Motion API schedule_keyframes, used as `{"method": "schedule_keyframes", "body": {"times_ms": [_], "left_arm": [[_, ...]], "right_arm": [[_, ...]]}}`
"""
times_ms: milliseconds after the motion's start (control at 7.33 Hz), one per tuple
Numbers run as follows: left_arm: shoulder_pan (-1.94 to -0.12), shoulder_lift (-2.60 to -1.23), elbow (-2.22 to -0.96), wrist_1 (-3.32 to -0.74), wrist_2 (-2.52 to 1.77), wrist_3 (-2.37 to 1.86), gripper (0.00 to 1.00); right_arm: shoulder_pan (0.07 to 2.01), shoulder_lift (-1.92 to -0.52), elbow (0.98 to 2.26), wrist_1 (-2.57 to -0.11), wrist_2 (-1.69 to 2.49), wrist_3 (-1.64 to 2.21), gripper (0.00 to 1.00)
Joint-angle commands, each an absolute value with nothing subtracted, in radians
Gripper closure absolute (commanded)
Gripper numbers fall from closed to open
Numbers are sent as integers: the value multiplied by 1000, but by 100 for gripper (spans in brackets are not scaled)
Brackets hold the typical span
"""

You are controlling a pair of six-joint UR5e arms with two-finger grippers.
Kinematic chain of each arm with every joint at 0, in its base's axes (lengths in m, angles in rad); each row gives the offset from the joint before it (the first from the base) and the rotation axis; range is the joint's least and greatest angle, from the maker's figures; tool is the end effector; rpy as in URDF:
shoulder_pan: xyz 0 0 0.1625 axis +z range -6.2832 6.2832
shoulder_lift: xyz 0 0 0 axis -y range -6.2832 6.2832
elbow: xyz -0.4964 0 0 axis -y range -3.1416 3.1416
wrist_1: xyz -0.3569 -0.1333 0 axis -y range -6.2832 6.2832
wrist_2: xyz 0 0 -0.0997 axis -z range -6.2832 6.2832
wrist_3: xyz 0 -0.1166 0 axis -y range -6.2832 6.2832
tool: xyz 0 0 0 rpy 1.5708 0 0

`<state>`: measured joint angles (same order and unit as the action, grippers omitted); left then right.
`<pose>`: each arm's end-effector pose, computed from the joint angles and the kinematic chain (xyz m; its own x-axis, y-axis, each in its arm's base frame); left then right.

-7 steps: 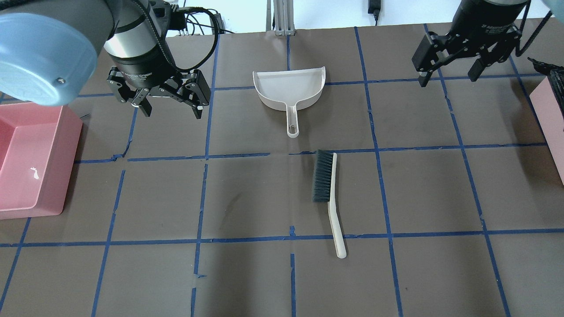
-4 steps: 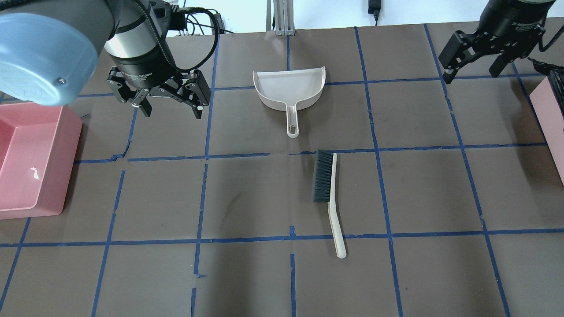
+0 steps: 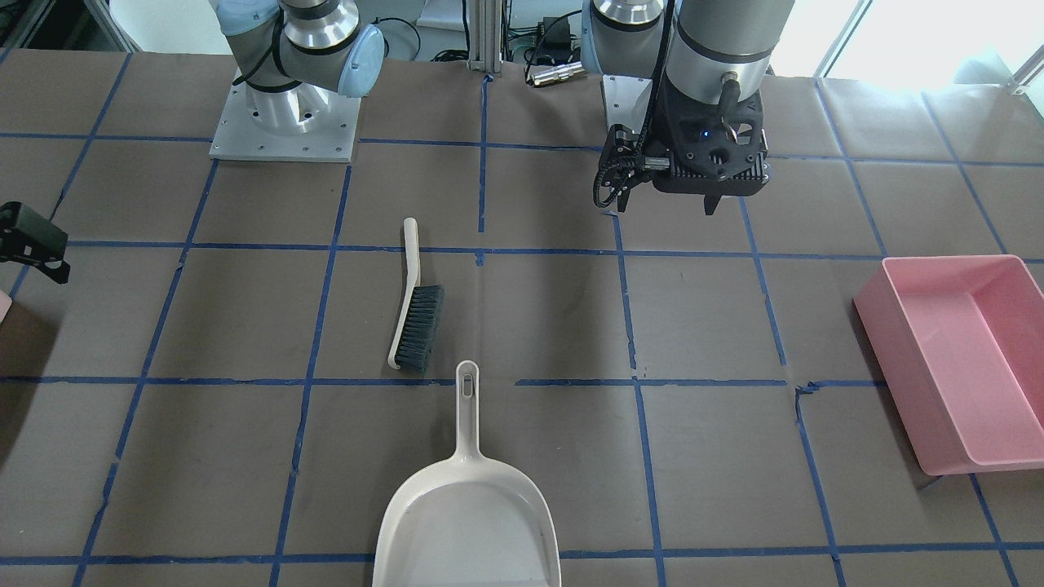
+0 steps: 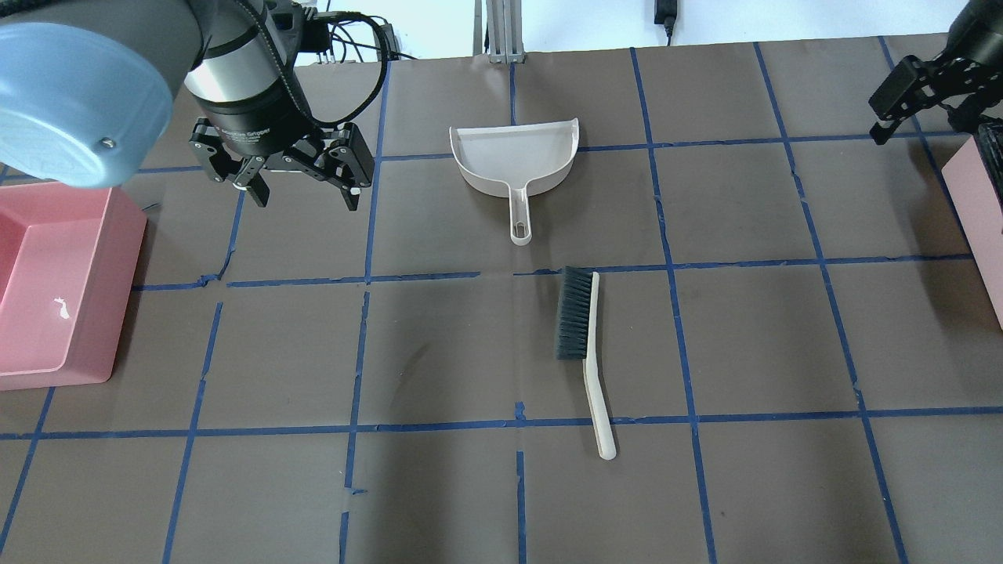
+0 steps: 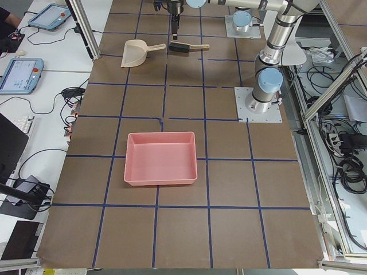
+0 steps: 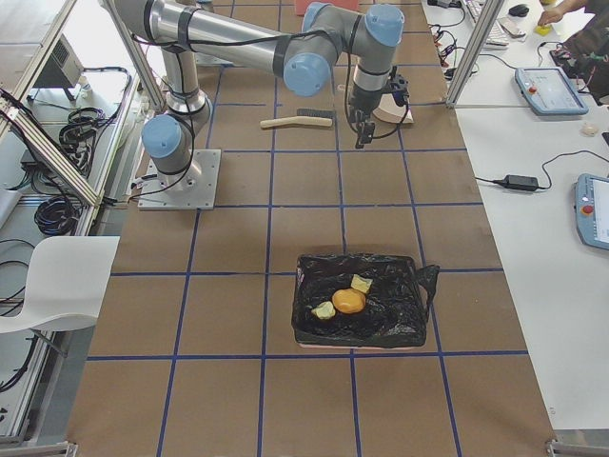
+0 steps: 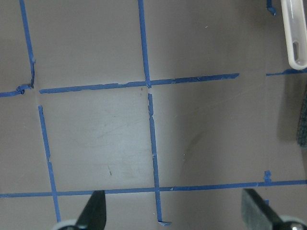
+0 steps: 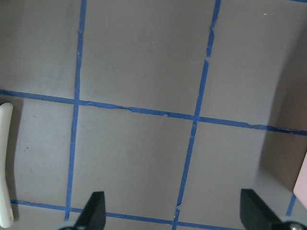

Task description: Sweep and dump trash in nearest bin

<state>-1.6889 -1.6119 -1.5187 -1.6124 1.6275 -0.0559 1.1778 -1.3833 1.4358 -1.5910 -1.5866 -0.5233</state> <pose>-0.1816 -0.4551 0.5430 -0.9963 0.0637 -0.0583 0.0622 0.9977 0.0274 -0.0872 -0.5536 0.5117 -0.9915 -0.1301 -0.0025 -0.1301 0.9908 0.0359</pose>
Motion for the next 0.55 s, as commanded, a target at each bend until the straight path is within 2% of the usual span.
{"method": "schedule_keyframes", "body": {"times_ms": [0,410], "left_arm": [[-1689,-1612,-1519,-1612,1626,-55,0],[-1689,-1611,-1520,-1612,1628,-57,0]], "right_arm": [[1100,-1341,1436,-1640,-1588,-618,0],[958,-1231,1436,-1750,-1589,-713,0]]}}
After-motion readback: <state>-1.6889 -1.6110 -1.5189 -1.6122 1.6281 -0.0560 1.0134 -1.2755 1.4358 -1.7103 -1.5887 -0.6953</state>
